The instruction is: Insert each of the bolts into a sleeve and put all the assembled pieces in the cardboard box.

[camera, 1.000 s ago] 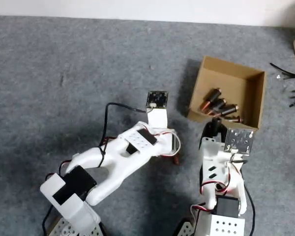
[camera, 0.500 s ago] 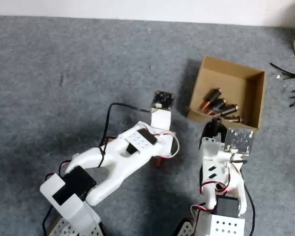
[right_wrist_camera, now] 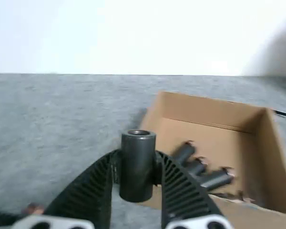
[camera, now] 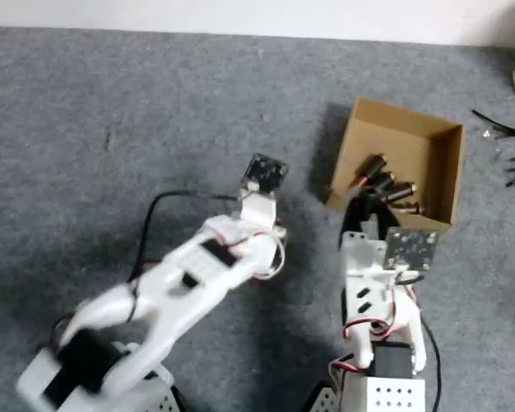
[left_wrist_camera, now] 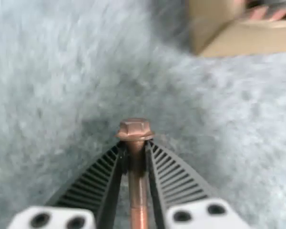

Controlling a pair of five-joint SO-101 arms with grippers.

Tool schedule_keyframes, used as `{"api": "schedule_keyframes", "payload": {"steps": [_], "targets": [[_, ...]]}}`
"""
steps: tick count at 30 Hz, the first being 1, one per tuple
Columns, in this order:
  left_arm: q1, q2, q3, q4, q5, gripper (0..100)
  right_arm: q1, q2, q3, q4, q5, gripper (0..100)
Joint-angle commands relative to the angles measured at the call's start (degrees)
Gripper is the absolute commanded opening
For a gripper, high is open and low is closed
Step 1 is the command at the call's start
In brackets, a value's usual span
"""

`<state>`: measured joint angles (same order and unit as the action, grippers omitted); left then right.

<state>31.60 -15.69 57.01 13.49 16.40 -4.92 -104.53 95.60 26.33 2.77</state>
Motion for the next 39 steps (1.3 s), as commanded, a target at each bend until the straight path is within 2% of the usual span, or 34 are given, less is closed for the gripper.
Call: {"api": "schedule_keyframes", "payload": {"steps": [1,6,11,18,24,31,34,37,39], "targets": [[-0.8,-15.1,8.4,-6.6,-8.6,1,-5.7,-0.9,6.9,-1.6,0.3,0.4],[-1.0,-30.9,19.6,-15.6,-11.1,1,-14.1,-0.9,7.0,2.4,10.2,0.4],[-1.3,-45.1,25.5,-16.9,-11.1,1,-16.7,-0.9,7.0,2.0,10.5,0.4],[-6.5,-63.4,30.4,-17.2,-10.7,1,-19.5,-0.9,7.0,1.9,10.9,0.4],[-6.2,-76.4,34.9,-17.3,-10.5,1,-23.3,-0.9,7.0,1.8,10.9,0.4],[-6.6,-86.3,34.2,-17.3,3.3,1,-24.0,-0.9,7.0,2.0,10.9,0.4],[-5.1,-86.5,34.5,-17.2,6.2,1,-24.1,-0.9,7.0,1.8,10.9,0.4],[0.9,-87.1,36.1,-17.2,6.9,1,-24.1,-0.9,7.0,1.8,10.9,0.4],[2.4,-87.2,37.2,-17.3,6.8,1,-24.1,-0.9,7.0,1.8,10.9,0.4]]}}
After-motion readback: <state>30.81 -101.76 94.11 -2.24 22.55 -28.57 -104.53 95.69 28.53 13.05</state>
